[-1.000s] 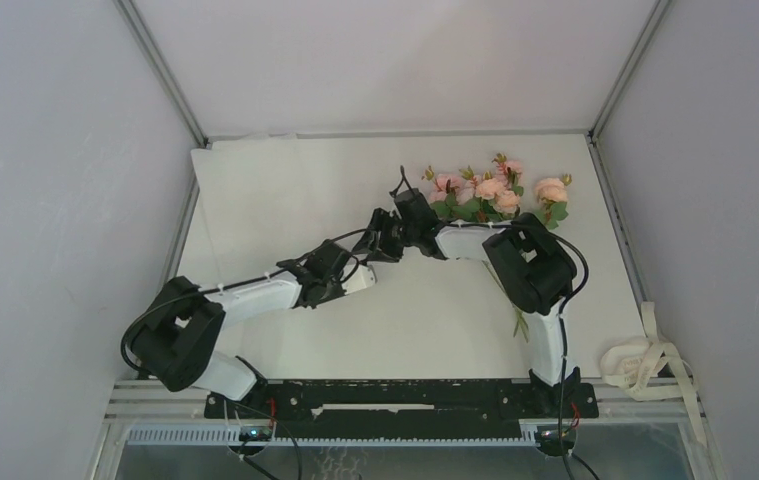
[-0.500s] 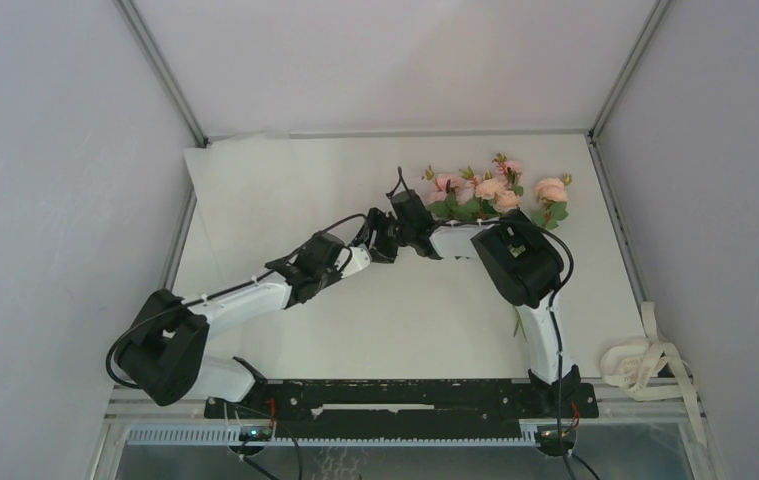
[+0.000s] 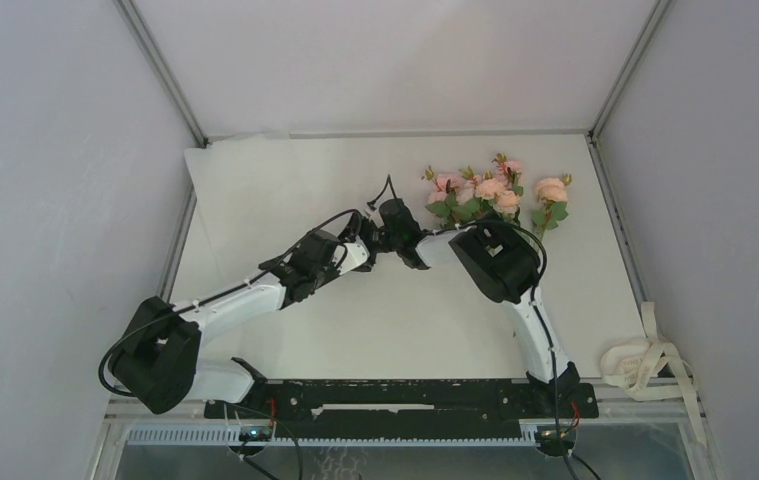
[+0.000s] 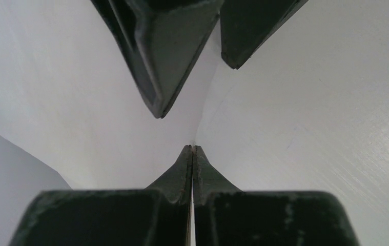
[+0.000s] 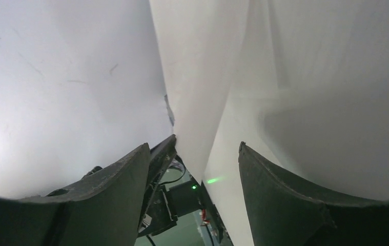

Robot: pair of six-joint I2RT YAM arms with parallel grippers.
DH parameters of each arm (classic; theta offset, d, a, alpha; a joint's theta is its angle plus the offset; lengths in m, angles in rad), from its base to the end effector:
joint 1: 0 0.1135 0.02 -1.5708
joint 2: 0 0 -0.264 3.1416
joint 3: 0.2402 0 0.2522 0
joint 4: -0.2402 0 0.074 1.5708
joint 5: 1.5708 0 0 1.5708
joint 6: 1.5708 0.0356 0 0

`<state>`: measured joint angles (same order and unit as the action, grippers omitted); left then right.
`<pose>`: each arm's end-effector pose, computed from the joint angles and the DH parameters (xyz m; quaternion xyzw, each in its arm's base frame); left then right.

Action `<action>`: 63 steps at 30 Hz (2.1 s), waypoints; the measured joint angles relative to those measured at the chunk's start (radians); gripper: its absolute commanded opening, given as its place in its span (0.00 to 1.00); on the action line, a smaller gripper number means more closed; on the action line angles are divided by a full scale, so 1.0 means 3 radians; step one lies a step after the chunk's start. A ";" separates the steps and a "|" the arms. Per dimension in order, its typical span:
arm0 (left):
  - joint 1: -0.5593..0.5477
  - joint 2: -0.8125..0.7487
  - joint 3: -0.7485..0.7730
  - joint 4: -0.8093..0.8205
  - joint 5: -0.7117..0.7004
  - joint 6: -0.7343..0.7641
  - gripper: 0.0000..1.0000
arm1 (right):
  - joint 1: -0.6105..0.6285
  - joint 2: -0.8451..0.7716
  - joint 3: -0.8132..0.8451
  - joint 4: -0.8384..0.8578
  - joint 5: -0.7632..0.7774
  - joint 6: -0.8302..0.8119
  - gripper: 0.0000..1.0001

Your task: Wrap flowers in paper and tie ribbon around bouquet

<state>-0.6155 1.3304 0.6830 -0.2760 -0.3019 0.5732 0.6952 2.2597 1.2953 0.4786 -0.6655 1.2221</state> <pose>0.2134 -0.1379 0.1839 0.4852 0.8033 0.1359 0.3174 0.3445 0.3160 0.1026 0.0480 0.8254 0.5601 0.0515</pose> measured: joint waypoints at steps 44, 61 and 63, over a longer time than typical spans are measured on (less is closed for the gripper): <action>0.0284 -0.0591 0.0121 -0.0100 -0.0326 -0.0210 0.00 | 0.0060 -0.0987 -0.0225 0.0048 0.0109 0.0027 0.45; -0.0651 -0.0872 0.2185 -0.1985 0.1147 -0.0230 0.00 | -0.1231 -0.4139 -0.1573 -0.2186 0.1415 -0.1671 0.70; -0.0619 -0.0899 0.2457 -0.2124 0.1277 -0.0238 0.00 | -0.1277 -0.4295 -0.1598 -0.2401 0.1513 -0.1798 0.70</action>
<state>-0.8013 1.0607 1.4200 -0.9131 0.0811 0.5018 0.3122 0.9710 0.8158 -0.2417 -0.2115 0.6827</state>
